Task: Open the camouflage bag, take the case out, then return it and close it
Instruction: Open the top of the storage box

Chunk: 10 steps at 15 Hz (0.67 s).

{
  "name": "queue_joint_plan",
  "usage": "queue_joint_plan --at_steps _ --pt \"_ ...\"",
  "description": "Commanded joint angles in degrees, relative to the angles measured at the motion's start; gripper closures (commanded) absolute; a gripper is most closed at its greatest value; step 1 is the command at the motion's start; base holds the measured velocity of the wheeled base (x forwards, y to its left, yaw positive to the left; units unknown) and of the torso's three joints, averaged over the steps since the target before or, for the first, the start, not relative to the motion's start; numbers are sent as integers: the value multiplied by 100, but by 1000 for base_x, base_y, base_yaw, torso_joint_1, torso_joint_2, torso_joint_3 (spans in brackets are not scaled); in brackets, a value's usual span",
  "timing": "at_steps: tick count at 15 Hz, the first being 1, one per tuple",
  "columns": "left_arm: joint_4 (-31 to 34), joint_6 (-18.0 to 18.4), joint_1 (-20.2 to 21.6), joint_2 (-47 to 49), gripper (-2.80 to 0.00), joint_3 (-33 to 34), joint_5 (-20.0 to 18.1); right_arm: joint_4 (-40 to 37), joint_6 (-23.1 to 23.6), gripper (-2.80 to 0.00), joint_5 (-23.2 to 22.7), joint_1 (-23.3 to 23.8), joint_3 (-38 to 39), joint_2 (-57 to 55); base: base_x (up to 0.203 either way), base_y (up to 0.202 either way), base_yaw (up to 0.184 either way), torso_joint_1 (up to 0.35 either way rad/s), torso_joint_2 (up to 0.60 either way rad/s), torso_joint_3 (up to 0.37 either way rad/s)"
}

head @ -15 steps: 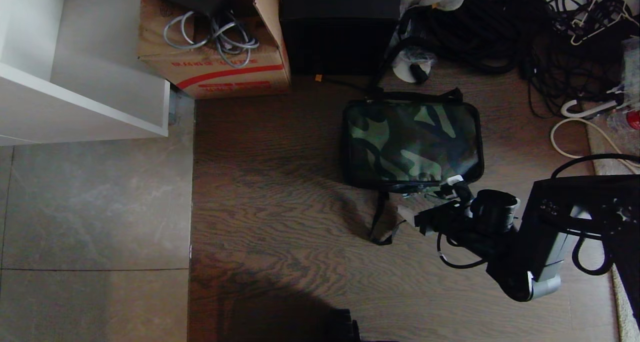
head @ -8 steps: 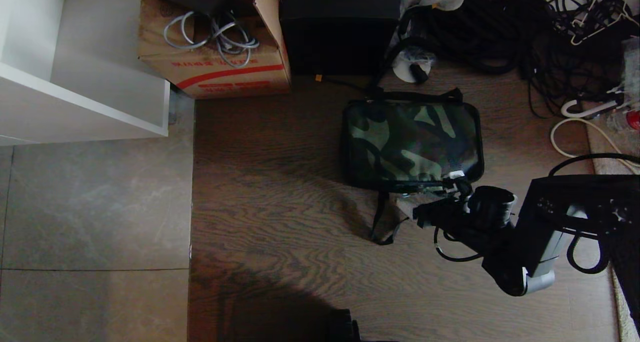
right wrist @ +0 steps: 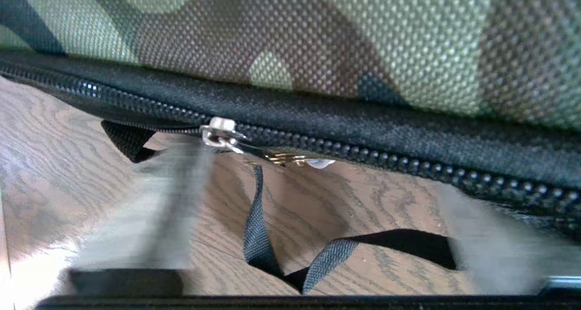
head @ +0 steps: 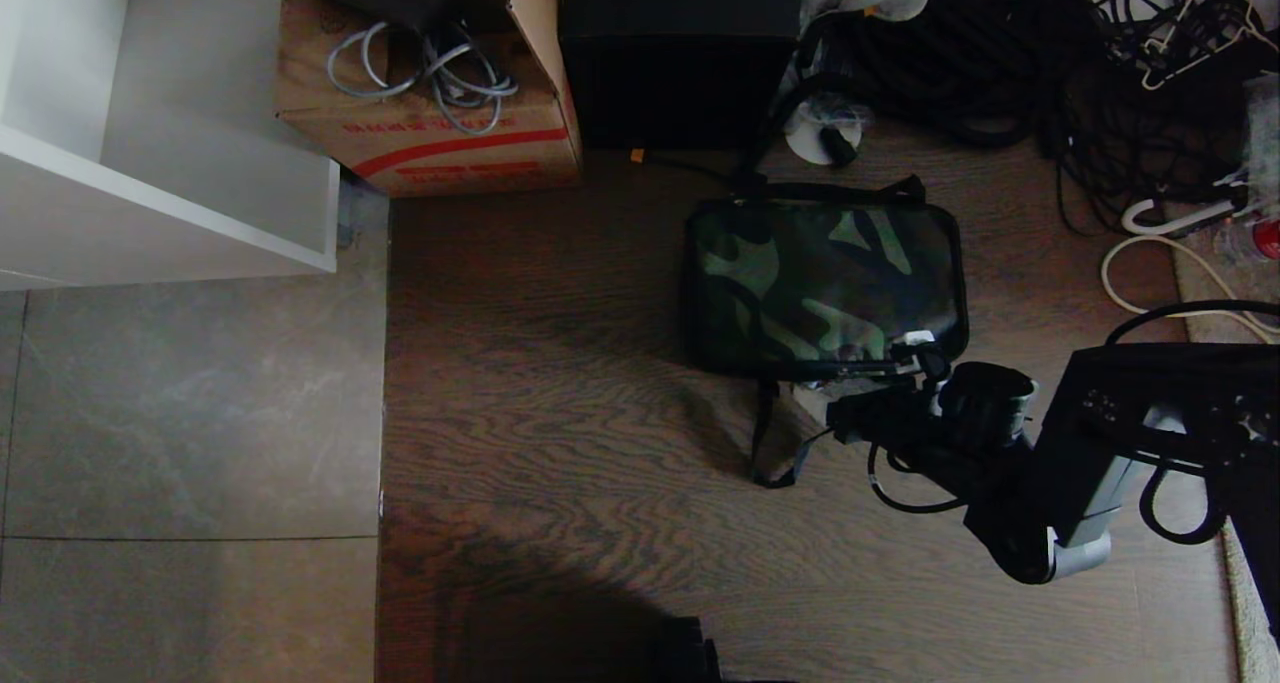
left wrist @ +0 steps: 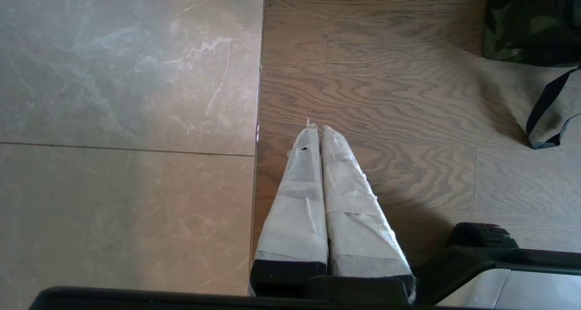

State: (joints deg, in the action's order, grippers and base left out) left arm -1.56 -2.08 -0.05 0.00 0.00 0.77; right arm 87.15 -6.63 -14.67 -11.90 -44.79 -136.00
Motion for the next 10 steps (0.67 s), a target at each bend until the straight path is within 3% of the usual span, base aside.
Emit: queue_joint_plan --at_steps 1,10 --pt "-3 -2 -1 0 0 35 2 51 -5 0 -10 3 -4 -39 0 0 0 0 0 0" --pt "-3 -2 5 0 0 35 2 51 30 0 -10 -6 -21 -32 0 0 0 0 0 0"
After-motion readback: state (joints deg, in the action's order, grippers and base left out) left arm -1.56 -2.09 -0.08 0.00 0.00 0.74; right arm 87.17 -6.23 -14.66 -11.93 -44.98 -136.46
